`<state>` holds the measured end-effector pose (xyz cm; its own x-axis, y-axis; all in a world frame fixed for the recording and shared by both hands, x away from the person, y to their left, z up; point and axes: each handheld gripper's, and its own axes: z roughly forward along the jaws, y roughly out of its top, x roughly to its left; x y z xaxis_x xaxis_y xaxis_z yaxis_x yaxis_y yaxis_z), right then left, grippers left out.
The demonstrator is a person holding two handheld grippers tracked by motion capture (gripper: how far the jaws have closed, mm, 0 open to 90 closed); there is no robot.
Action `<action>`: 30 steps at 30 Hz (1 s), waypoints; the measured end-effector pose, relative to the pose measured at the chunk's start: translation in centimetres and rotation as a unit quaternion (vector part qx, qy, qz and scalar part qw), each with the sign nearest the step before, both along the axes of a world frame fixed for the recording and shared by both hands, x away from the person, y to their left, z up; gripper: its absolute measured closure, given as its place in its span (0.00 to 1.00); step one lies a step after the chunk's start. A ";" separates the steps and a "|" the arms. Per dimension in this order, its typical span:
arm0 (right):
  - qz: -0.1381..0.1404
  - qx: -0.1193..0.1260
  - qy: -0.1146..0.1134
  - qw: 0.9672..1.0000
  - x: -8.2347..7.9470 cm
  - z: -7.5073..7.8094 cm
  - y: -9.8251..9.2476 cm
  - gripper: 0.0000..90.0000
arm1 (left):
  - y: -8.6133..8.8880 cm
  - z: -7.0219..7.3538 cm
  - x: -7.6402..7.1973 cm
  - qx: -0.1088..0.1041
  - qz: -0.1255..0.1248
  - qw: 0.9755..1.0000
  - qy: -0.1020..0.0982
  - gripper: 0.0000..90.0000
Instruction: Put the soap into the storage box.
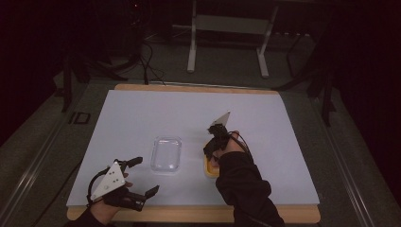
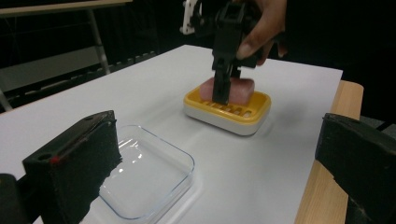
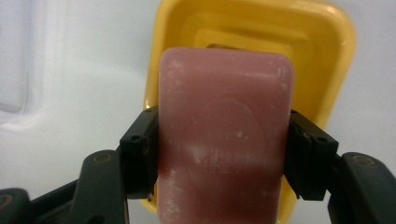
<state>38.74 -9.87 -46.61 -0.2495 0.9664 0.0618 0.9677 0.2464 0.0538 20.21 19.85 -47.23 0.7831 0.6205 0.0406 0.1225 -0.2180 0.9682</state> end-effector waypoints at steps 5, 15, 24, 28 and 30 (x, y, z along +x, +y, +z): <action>-0.005 -0.008 0.001 1.000 -0.1 -1.1 0.1 0.41 | 0.0 0.0 -0.1 0.000 -0.002 1.000 -0.001 0.00; -0.023 0.000 0.011 1.000 0.1 -1.5 -0.2 0.40 | -0.1 0.0 -0.1 0.002 -0.005 1.000 -0.002 0.00; -0.015 -0.012 -0.014 1.000 0.4 0.5 -0.3 0.37 | -0.1 0.0 0.0 0.002 -0.006 1.000 -0.002 0.00; 0.004 -0.023 -0.022 0.999 0.4 1.1 -0.2 0.35 | 0.0 0.0 0.0 0.003 -0.006 1.000 -0.001 0.00; 0.015 -0.026 -0.027 0.999 0.5 1.4 -0.1 0.34 | 0.0 0.0 0.0 0.003 -0.006 1.000 -0.001 0.00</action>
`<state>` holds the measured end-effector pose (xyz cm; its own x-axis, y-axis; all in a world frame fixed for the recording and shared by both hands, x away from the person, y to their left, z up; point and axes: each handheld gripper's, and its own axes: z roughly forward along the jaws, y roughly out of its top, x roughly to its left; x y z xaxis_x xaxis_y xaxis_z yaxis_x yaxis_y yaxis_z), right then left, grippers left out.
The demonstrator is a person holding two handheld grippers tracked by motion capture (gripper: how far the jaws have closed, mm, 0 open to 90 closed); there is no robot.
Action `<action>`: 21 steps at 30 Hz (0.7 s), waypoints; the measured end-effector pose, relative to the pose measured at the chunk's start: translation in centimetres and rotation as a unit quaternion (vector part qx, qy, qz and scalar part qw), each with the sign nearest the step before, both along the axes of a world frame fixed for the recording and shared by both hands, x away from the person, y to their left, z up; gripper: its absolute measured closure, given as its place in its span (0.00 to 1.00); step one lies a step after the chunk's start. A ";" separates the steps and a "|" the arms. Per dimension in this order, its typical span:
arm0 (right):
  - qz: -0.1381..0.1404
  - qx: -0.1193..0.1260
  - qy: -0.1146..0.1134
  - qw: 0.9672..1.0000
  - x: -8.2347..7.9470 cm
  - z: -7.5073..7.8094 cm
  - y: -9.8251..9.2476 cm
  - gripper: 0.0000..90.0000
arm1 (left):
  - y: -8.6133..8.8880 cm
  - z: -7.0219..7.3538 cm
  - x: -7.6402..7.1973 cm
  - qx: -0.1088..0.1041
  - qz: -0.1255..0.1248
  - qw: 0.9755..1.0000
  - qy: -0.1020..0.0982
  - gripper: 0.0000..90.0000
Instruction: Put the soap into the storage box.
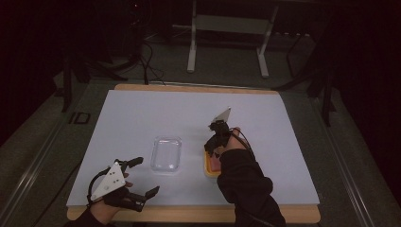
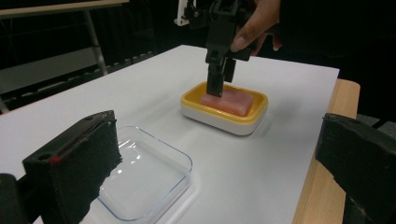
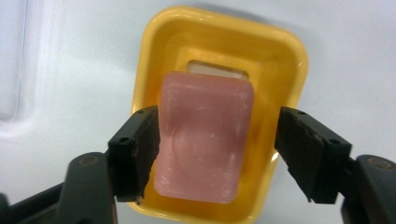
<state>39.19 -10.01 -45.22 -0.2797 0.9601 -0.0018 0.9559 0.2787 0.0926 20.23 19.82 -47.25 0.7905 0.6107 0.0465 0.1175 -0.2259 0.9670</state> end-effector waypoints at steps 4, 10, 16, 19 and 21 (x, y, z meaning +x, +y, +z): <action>0.027 -0.009 -0.017 0.999 -0.1 0.5 0.2 0.33 | 0.0 -0.1 0.0 0.000 -0.001 1.000 0.001 0.00; 0.047 0.009 -0.027 0.998 -0.3 0.6 0.3 0.29 | 0.3 -0.2 -0.2 0.000 0.003 1.000 0.000 0.00; 0.085 0.047 -0.035 0.995 -0.5 1.3 -0.7 0.18 | 0.6 -0.4 -0.6 0.002 0.017 1.000 0.003 0.00; 0.099 0.048 -0.048 0.993 -0.7 1.7 -1.0 0.17 | 0.7 -0.4 -0.8 0.002 0.020 1.000 0.002 0.00; 0.109 0.053 -0.062 0.991 -0.8 1.9 -1.3 0.17 | 0.8 -0.5 -0.9 0.004 0.023 1.000 0.003 0.00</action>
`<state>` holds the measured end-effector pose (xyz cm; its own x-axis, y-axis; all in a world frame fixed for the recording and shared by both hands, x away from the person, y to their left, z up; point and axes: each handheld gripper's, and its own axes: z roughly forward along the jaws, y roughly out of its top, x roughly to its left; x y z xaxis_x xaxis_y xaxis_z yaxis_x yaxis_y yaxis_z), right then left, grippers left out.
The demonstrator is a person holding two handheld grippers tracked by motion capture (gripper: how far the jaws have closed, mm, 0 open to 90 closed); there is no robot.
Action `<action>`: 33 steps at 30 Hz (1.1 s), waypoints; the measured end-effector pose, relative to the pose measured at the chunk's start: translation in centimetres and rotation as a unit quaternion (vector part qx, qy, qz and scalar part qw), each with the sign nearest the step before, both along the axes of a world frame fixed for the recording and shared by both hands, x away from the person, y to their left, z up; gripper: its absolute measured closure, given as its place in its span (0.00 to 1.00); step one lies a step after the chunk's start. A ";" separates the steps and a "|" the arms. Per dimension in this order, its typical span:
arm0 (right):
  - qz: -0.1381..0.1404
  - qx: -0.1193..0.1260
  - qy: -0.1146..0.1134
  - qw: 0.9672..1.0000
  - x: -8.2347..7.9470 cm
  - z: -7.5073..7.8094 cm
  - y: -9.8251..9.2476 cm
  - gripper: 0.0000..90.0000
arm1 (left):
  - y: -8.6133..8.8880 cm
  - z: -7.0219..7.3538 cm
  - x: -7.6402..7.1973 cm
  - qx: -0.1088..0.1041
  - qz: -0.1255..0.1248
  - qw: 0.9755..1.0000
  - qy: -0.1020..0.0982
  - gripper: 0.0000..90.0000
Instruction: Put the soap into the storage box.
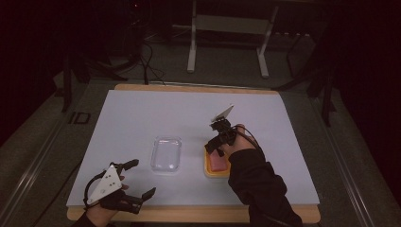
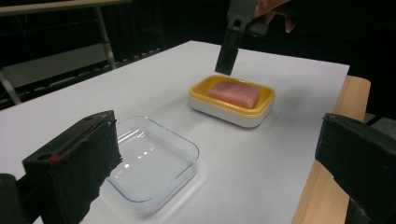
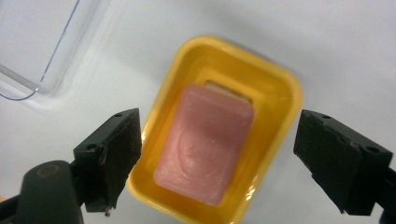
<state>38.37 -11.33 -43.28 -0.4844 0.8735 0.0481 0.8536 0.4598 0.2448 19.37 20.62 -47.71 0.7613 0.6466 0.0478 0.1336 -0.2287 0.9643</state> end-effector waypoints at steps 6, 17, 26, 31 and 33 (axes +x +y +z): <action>0.033 -0.009 -0.028 0.999 -0.5 0.3 -0.7 0.17 | 0.3 -0.1 -0.4 0.001 0.008 1.000 0.001 0.00; 0.052 0.024 -0.092 0.994 -1.4 0.3 -4.1 0.17 | 0.7 -0.2 -1.0 0.010 0.019 1.000 -0.002 0.00; 0.066 0.055 -0.130 0.988 -2.8 -0.2 -7.8 0.16 | 0.7 -0.2 -0.9 0.013 0.024 1.000 0.002 0.00; 0.064 0.063 -0.141 0.986 -3.7 -0.7 -9.7 0.16 | 0.8 -0.2 -0.9 0.012 0.025 1.000 0.002 0.00; 0.061 0.065 -0.153 0.984 -4.1 -0.9 -10.5 0.16 | 0.8 -0.3 -0.9 0.013 0.026 1.000 0.001 0.00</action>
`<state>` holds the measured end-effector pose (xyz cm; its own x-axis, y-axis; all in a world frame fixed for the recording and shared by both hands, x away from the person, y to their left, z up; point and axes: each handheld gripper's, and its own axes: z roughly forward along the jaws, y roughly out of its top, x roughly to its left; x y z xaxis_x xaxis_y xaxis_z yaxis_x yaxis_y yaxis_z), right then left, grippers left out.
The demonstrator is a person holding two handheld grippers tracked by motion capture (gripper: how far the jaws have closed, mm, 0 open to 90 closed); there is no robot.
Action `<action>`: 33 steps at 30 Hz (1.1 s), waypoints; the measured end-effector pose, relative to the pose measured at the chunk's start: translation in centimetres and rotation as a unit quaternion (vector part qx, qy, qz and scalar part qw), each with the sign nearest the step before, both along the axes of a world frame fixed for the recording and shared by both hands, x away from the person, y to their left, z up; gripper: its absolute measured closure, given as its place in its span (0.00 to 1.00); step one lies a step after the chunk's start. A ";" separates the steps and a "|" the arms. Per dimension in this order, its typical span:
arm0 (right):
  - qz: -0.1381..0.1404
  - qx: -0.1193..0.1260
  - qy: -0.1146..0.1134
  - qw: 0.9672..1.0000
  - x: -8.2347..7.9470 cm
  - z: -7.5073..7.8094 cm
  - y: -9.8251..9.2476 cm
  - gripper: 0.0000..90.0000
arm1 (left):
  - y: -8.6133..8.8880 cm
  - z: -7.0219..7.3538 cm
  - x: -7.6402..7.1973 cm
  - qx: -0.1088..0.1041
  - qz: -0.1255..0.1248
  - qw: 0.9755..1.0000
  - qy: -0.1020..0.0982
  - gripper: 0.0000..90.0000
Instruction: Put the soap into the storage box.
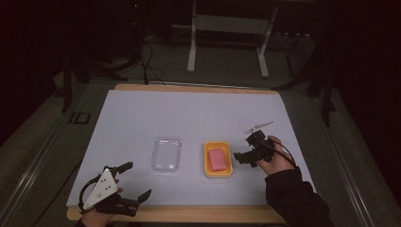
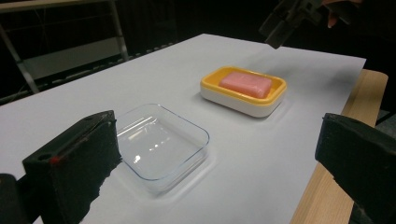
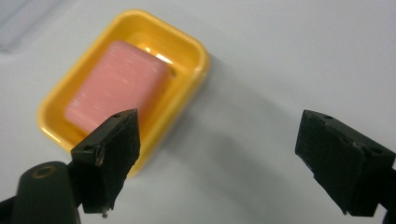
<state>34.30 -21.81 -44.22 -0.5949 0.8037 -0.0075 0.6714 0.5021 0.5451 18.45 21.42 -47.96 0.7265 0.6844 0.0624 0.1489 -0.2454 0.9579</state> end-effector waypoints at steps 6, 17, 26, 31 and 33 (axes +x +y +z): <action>-0.011 0.005 -0.032 0.999 -1.2 -0.7 -2.1 0.16 | 0.0 -0.1 0.0 -0.001 0.002 1.000 0.002 0.00; -0.030 0.019 -0.045 0.998 -3.9 -2.2 -4.8 0.16 | -0.1 -0.1 0.0 0.001 0.000 1.000 0.003 0.00; -0.043 0.031 -0.052 0.997 -5.0 -3.3 -6.0 0.17 | 0.1 0.0 -0.2 -0.001 -0.003 1.000 0.003 0.00; -0.048 0.035 -0.051 0.997 -5.4 -3.8 -6.6 0.17 | 0.1 0.0 -0.2 0.001 -0.008 1.000 0.003 0.00; -0.053 0.041 -0.062 0.996 -5.5 -4.0 -7.0 0.17 | 0.1 0.0 -0.2 0.002 -0.009 1.000 0.002 0.00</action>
<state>28.81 -28.84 -48.23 -0.5059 0.8625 -0.0072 0.6426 0.3825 0.6639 18.21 21.47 -47.93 0.7383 0.6717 0.0617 0.1488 -0.2514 0.9564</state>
